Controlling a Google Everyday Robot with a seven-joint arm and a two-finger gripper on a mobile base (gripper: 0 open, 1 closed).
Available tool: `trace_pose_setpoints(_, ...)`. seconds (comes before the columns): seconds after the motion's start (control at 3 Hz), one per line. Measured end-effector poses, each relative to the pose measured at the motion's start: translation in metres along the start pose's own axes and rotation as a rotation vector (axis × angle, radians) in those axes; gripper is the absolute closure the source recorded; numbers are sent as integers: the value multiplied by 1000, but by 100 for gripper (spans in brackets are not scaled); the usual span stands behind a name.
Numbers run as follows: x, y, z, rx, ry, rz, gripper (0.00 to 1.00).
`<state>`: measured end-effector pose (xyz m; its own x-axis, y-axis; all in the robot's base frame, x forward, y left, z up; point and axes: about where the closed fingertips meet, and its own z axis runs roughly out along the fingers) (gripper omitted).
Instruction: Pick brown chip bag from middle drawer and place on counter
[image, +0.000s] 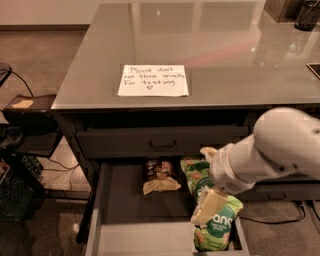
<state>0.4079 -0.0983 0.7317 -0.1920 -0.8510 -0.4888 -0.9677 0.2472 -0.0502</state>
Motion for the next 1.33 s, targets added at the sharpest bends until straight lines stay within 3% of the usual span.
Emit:
trace_pose_setpoints(0.67,15,-33,95,96,-73,-43,0)
trace_pose_setpoints(1.0,19,-54,154,114,-109,-37,0)
trace_pose_setpoints(1.33,19,-54,154,114,-109,-37,0)
